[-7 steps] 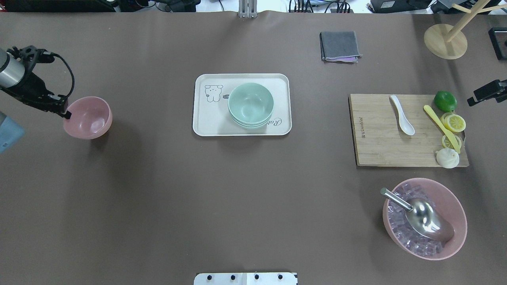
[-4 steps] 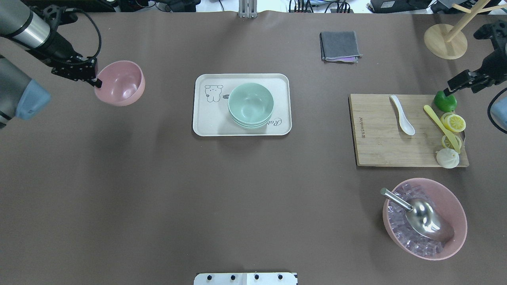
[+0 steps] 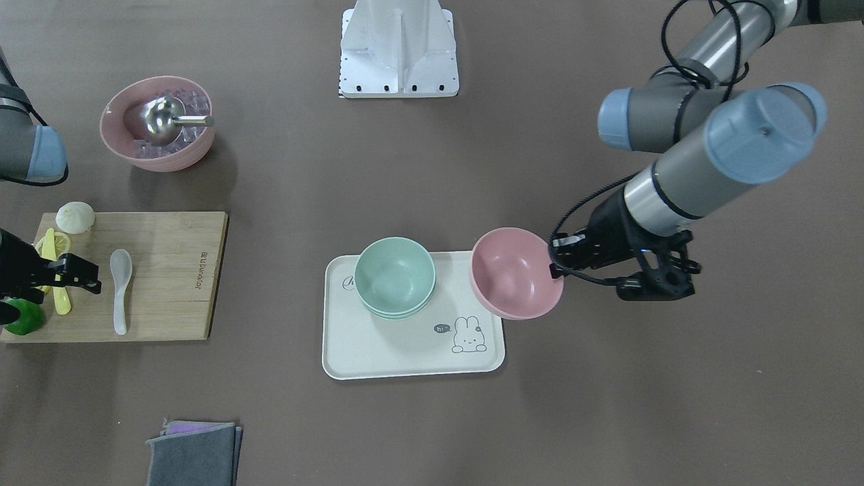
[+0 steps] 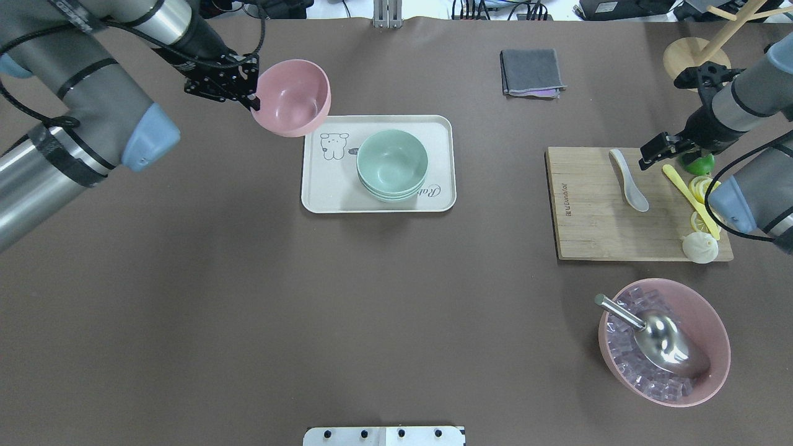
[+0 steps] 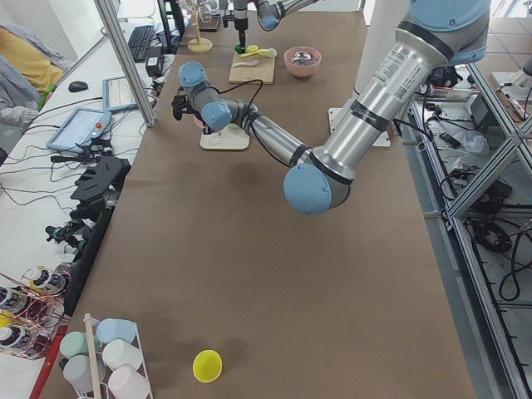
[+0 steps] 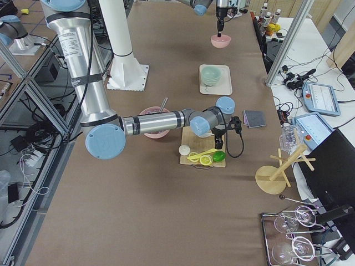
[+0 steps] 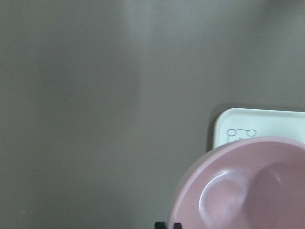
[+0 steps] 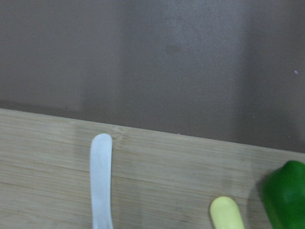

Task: Stack pink bowl on green and place spoon
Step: 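Lift pink bowl toward green bowl while right gripper lowers to white spoon, then lower pink bowl into green bowl, open left gripper while right grasps spoon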

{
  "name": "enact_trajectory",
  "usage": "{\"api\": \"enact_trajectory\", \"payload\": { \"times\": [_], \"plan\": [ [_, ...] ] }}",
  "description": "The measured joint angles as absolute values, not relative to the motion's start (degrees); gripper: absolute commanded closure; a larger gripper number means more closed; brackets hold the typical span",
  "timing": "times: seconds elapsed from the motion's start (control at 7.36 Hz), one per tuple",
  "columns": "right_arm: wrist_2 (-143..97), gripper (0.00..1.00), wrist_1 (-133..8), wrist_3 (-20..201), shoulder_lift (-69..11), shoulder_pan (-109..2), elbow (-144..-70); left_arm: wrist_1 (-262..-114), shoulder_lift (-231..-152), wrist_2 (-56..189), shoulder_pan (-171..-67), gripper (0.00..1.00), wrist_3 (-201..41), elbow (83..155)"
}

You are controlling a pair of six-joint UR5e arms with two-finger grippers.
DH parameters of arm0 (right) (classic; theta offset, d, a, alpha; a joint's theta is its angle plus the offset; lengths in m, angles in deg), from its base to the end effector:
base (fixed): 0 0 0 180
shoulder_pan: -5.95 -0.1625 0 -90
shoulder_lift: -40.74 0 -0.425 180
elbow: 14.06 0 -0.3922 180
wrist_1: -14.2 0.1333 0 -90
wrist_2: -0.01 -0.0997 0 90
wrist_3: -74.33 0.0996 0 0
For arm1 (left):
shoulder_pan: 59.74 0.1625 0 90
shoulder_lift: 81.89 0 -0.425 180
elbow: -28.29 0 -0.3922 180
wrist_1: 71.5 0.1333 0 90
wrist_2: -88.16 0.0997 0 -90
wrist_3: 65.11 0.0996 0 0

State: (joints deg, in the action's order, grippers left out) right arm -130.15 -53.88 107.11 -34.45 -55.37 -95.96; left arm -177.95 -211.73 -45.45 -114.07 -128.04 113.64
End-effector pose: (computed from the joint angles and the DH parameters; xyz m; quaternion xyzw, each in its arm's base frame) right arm -0.2380 -0.5790 0.5466 0.0296 -0.4046 -0.0523 0.9125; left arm 0.3622 -0.6155 0.2294 0.0102 0.5246 -0.0397 0.8504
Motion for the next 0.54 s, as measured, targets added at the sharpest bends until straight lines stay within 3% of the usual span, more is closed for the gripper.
{"api": "enact_trajectory", "payload": {
  "times": [0.54],
  "plan": [
    [-129.5,0.02,-53.7,110.0,-32.1,-52.5,-94.4,-178.0,-217.7,-37.5,-106.6,1.00,-131.9,110.5]
  ]
}}
